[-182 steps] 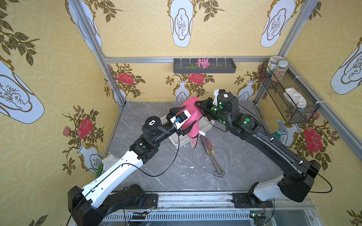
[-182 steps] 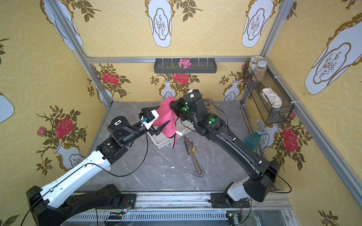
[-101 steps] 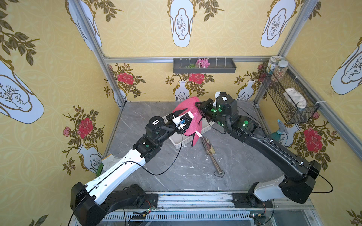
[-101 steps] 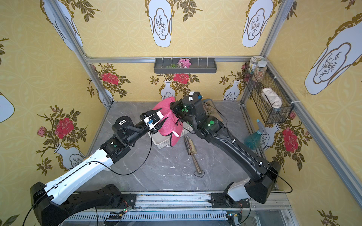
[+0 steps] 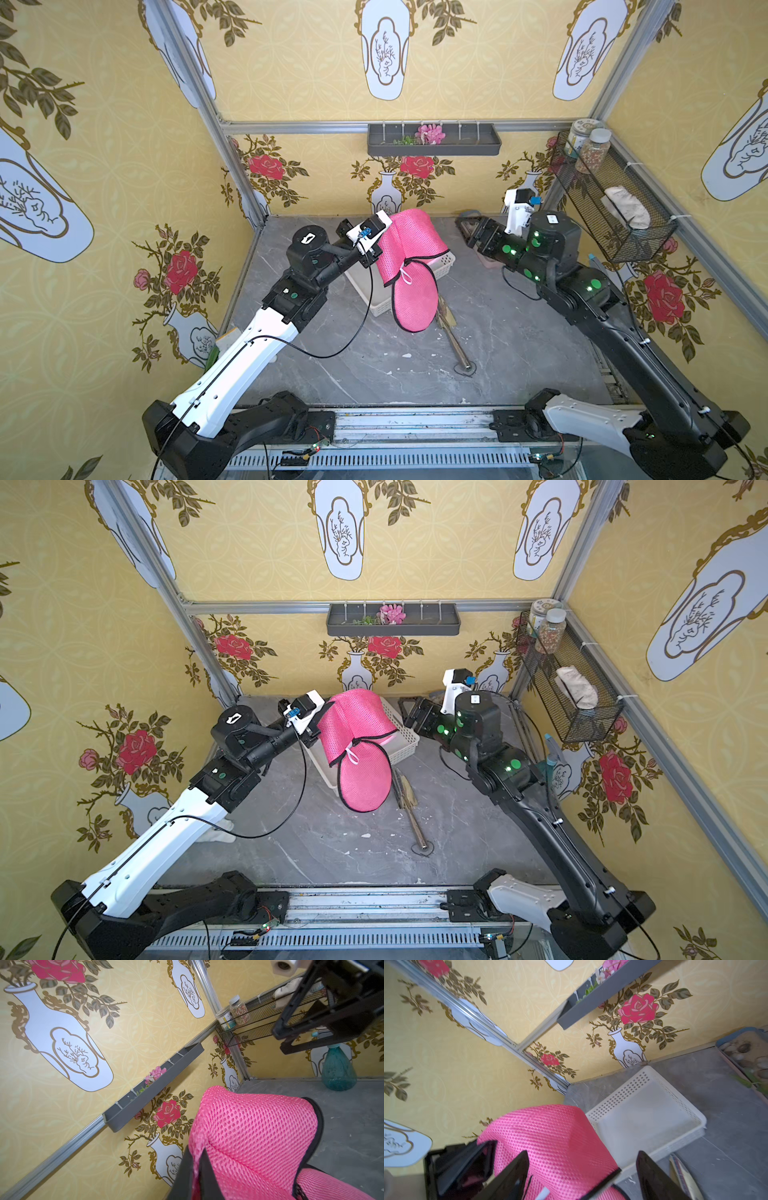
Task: Turn the laundry bag inside out
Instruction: Turn over the laundry bag.
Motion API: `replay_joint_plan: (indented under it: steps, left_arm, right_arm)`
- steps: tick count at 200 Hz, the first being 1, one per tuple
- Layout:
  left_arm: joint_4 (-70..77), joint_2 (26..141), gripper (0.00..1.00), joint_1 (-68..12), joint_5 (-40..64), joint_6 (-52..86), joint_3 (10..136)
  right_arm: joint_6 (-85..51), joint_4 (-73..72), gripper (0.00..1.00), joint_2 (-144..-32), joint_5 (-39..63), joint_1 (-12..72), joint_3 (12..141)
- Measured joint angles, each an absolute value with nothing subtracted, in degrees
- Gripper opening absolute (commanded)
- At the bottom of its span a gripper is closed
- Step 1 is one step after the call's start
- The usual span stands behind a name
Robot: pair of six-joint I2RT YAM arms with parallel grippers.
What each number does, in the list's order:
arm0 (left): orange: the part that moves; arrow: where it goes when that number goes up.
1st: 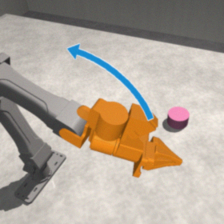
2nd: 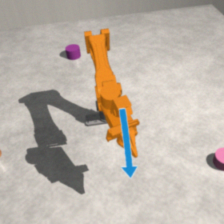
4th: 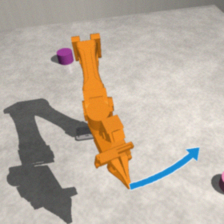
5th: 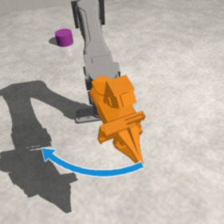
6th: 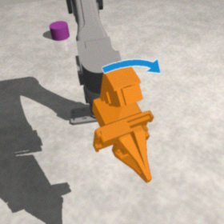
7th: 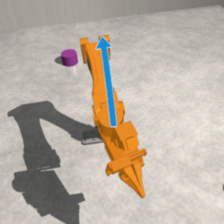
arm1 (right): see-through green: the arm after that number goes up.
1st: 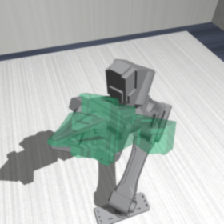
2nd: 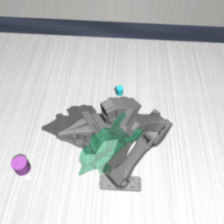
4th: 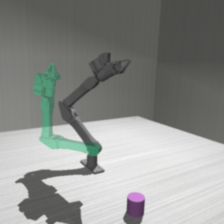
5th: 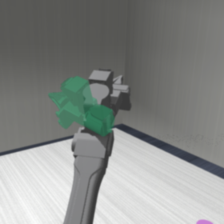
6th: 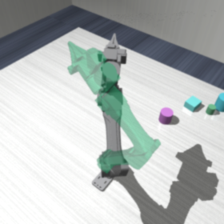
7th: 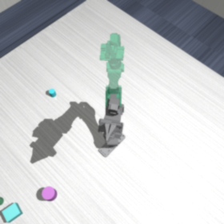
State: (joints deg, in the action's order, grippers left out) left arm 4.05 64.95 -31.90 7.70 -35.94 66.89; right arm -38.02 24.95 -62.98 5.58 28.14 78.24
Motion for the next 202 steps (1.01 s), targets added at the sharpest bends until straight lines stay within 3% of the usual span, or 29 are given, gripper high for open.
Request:
replay_joint_plan:
  steps: [24, 70, 131, 202]
  left_arm:
    - [3.14, 64.9, 0.0, -30.59, 9.47, -32.56, 66.92]
    - [3.81, 64.34, 0.0, -29.17, 13.19, -26.92, 66.39]
    - [6.87, 63.51, 0.0, -28.08, 17.61, -21.32, 65.23]
    - [7.35, 64.12, 0.0, -28.03, 19.27, -20.05, 65.23]
  right_arm:
    - [-34.76, 25.15, 0.73, -61.45, 16.21, 27.35, 74.46]
    - [-31.35, 19.97, 0.68, -66.81, 33.23, 35.99, 69.82]
    - [-34.13, 5.39, 0.66, -67.92, 28.27, 36.6, 63.9]
    - [-32.97, 1.3, 0.45, -64.88, 23.73, 36.36, 62.0]
